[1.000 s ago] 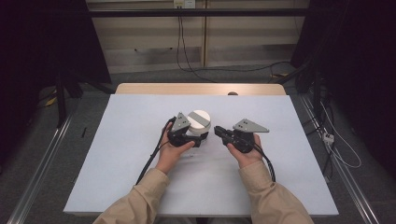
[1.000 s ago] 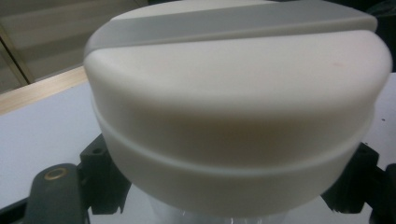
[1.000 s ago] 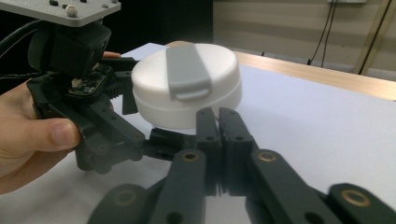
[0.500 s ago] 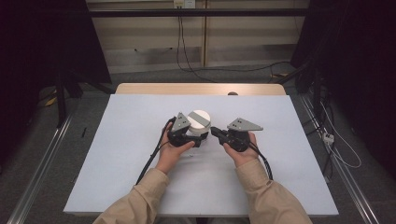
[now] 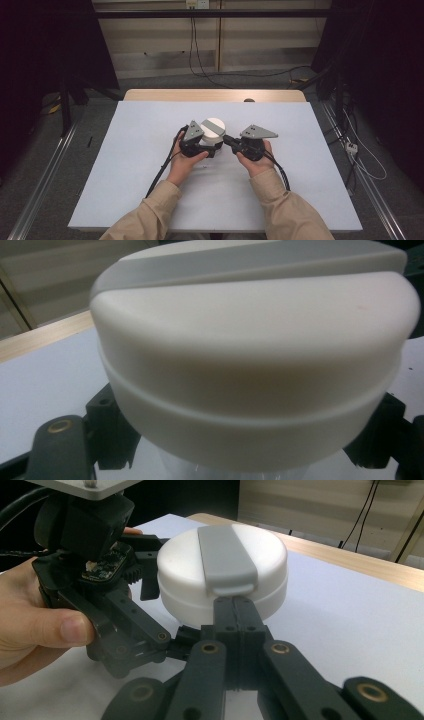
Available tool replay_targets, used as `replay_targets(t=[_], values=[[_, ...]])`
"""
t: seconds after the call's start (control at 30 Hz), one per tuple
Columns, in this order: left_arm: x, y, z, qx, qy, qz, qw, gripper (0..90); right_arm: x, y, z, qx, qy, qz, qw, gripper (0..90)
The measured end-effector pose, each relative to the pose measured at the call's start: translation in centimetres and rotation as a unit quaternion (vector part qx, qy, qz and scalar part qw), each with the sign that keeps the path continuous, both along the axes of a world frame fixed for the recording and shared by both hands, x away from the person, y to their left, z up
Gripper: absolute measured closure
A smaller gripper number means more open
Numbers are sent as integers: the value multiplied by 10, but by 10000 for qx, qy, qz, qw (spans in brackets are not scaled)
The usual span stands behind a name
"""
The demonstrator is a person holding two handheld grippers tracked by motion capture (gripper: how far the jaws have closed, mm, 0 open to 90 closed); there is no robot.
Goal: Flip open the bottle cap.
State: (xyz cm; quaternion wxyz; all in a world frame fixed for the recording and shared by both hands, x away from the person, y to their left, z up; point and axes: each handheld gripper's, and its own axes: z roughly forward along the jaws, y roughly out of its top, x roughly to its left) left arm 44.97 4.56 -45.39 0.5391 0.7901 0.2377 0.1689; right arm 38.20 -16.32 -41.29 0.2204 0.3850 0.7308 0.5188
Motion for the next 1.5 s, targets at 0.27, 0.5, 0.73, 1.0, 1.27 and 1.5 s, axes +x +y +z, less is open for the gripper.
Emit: replay_targets(t=[0.27,0.5,0.73,1.0,1.27,1.5], values=[[0,0,0,-6,6,8,10000,186,1,1,6,71,-49,8,10000,900],[0,0,0,-17,10,8,10000,185,3,6,13,83,-109,51,9999,900],[0,0,0,-5,11,6,10000,185,6,9,19,91,-154,48,9998,900],[0,0,0,-15,15,6,10000,186,10,13,26,59,-206,73,9997,900],[0,0,0,-35,22,9,10000,186,14,17,31,39,-259,100,9996,900],[0,0,0,-31,22,6,10000,186,17,20,35,5,-288,98,9995,900]])
